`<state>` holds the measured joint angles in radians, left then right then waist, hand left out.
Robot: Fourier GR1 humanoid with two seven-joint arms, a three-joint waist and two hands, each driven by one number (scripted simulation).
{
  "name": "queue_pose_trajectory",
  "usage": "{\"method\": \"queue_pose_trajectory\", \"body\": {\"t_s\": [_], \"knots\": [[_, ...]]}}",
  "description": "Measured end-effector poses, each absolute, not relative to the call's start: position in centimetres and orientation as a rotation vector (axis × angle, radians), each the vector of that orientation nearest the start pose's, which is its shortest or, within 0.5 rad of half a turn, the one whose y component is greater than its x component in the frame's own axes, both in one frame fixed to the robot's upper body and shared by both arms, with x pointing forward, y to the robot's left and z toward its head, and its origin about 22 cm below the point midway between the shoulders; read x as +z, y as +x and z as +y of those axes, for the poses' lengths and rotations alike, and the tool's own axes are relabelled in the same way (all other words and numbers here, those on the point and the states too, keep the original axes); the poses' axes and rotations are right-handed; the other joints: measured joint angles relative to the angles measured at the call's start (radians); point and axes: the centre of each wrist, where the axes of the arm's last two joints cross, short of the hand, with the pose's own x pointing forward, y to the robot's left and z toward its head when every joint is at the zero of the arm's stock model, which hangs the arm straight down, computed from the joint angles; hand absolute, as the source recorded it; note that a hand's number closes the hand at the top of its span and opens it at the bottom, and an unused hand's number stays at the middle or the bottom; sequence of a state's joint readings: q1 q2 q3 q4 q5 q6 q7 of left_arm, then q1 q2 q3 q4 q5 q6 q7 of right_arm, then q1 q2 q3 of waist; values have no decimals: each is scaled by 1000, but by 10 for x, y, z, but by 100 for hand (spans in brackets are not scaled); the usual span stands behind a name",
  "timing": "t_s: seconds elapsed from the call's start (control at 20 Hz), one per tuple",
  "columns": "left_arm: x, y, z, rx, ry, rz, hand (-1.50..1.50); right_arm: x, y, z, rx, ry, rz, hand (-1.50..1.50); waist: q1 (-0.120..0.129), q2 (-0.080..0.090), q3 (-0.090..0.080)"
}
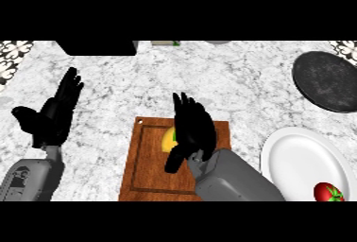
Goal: Pick the lemon from the cutting board and place it in the pan
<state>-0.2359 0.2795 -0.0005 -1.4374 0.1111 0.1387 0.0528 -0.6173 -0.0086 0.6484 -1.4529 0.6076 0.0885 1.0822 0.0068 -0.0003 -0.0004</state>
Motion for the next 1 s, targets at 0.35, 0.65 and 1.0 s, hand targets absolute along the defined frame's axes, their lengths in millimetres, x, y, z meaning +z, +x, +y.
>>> {"method": "queue_pose_trajectory", "body": {"t_s": [0.35,0.65,1.0], "knots": [[48,299,274,-52,196,-1614,0,98,282,-20,1075,-667,-1011,-150,-1,-1,0],[47,298,274,-55,194,-1616,0,83,286,-17,1108,-666,-953,-150,1,0,0],[44,297,265,-52,192,-1620,0,73,301,-14,1134,-683,-897,-150,3,1,0]]}}
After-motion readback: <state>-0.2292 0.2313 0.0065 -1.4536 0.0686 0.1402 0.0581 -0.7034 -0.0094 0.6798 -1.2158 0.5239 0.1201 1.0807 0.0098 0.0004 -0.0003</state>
